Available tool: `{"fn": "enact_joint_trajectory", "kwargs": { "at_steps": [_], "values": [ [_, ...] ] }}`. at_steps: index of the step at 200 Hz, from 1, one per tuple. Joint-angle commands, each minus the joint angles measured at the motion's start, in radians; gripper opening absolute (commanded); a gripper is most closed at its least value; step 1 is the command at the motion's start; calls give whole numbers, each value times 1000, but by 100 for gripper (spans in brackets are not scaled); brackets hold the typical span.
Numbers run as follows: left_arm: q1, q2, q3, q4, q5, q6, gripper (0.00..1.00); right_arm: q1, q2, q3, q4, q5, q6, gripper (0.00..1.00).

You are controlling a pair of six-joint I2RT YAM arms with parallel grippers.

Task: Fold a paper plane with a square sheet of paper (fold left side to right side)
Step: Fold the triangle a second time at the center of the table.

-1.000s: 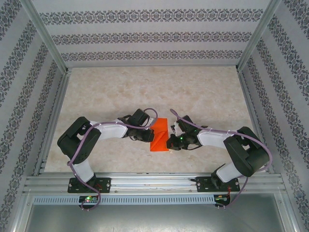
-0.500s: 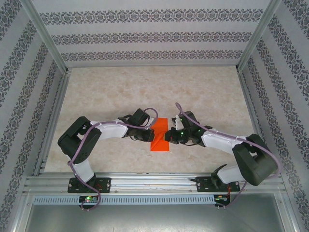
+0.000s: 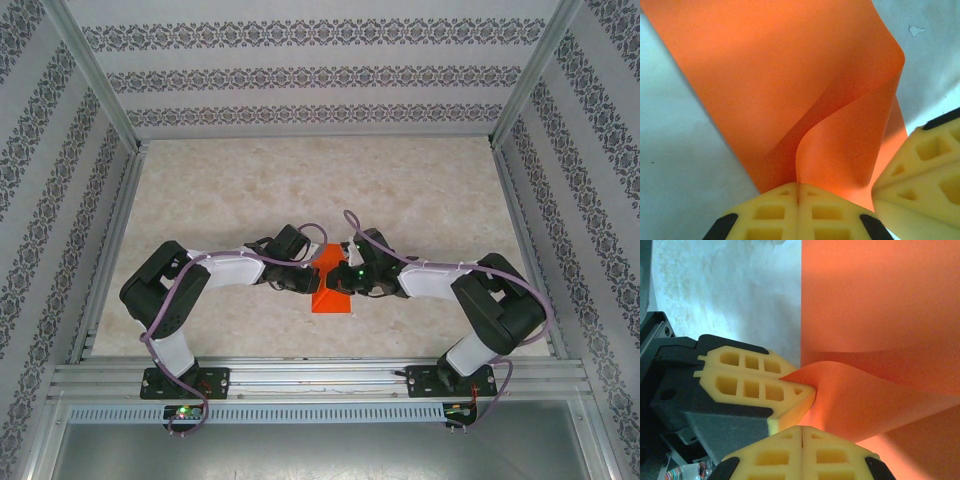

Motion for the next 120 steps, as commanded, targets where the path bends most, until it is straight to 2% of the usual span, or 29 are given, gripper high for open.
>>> {"fn": "enact_joint_trajectory", "kwargs": {
  "at_steps": [1, 120],
  "values": [
    [12, 33, 4, -44, -15, 33, 0, 15, 23, 24, 21, 19, 1, 0],
    [11, 37, 10, -66, -34, 40, 0, 16, 79, -3, -53, 79, -31, 0]
  ]
}}
